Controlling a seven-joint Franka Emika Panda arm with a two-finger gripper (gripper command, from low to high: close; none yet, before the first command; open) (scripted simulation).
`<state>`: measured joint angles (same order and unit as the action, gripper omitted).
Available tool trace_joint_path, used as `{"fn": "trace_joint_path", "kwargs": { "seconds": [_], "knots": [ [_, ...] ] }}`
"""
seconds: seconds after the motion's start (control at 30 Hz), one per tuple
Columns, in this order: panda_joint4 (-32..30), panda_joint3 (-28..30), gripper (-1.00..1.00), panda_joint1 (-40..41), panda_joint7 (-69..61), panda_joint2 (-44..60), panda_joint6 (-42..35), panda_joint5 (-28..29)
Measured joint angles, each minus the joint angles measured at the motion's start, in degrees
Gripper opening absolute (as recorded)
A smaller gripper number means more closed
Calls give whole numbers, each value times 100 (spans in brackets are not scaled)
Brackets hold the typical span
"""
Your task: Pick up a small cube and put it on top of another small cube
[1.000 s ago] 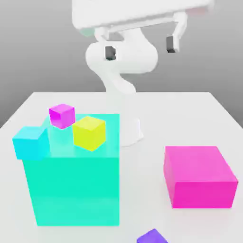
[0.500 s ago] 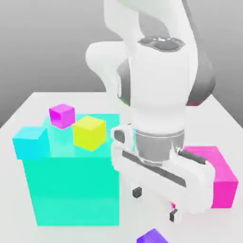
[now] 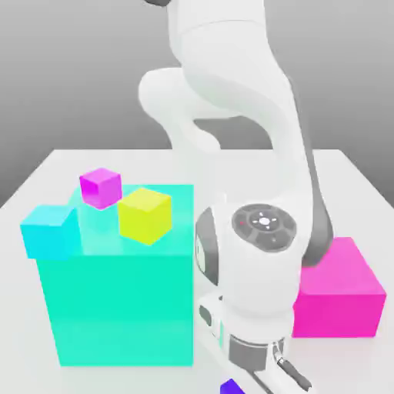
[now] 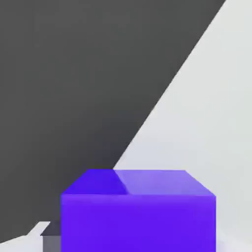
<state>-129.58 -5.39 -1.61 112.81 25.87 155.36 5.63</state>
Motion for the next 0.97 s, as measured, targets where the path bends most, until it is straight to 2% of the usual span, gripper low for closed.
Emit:
{"fn": "trace_joint_path", "kwargs": {
  "seconds": [0.07,0.23,0.5,0.7,0.77,0.83,0.87,0.97],
  "knots": [
    [-79,-57,-100,36,-65,-383,-299,-81],
    [-292,-179,-100,-59,-804,-1283,-627,370],
    [-52,458,-100,1252,-1965,-2697,-2465,-226],
    [142,1002,-100,1866,-2688,-3796,-3907,-459],
    [-4,1103,-100,1945,-2802,-3908,-3879,-442],
    [-287,1122,-100,1981,-2847,-3808,-3498,-450],
    [-409,1128,100,1987,-2857,-3753,-3321,-454],
    [-409,1128,100,1987,-2857,-3753,-3321,-454]
  ]
}}
